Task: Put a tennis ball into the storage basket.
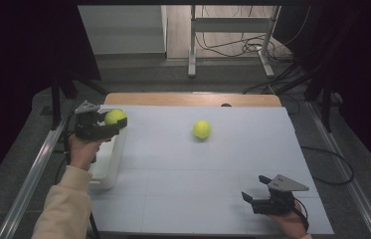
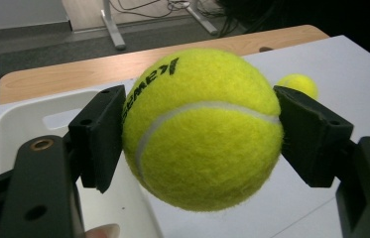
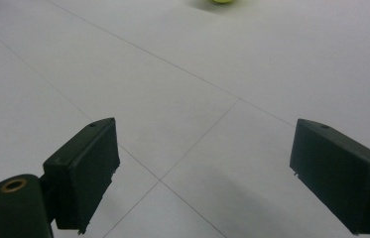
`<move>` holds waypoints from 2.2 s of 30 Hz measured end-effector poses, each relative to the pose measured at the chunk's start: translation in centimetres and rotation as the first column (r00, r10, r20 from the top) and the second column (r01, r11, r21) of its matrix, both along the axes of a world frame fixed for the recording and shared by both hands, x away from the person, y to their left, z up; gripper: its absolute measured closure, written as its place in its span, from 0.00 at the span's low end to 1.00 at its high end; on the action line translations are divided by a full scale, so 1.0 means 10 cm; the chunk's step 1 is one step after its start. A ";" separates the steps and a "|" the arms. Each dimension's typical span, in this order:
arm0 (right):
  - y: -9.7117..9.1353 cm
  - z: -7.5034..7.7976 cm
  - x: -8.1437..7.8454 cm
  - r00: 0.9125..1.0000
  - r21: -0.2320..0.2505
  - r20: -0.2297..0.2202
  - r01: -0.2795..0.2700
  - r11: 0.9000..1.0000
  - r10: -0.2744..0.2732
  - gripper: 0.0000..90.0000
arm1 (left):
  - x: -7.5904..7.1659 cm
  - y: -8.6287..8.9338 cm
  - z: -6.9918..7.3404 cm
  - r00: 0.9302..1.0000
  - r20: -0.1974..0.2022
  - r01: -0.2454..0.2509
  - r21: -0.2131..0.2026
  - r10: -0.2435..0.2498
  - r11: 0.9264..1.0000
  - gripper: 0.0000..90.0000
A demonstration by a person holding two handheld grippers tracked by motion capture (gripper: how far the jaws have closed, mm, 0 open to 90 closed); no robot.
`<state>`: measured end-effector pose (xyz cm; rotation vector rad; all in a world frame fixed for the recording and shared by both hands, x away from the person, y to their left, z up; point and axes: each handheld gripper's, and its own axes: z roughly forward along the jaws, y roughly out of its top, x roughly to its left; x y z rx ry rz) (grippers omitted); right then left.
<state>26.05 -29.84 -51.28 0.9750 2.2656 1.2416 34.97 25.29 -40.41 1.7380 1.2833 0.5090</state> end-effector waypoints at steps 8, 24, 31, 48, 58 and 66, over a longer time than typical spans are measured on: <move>0.00 0.00 0.00 1.000 -0.002 -0.002 0.002 1.000 -0.002 0.13 | 0.05 0.12 -0.04 0.999 -0.017 -0.045 0.015 0.046 0.999 0.29; 0.00 0.00 0.00 1.000 -0.006 -0.006 0.001 1.000 -0.001 0.13 | 0.21 0.23 -0.10 0.994 -0.054 -0.096 0.047 0.098 0.994 0.29; 0.00 -0.01 0.01 1.000 -0.009 -0.007 0.002 1.000 -0.002 0.13 | 0.32 0.25 -0.17 0.989 -0.095 -0.111 0.070 0.117 0.991 0.29; 0.00 -0.02 0.01 1.000 -0.010 -0.009 0.001 1.000 -0.001 0.13 | 0.46 0.20 -0.30 0.977 -0.172 -0.102 0.143 0.126 0.984 0.29; 0.00 -0.02 0.01 1.000 -0.011 -0.010 0.001 1.000 -0.001 0.13 | 0.49 0.21 -0.35 0.969 -0.205 -0.104 0.183 0.141 0.978 0.29; 0.00 -0.02 0.01 1.000 -0.011 -0.010 0.002 1.000 -0.002 0.13 | 0.50 0.24 -0.38 0.963 -0.224 -0.108 0.194 0.151 0.975 0.29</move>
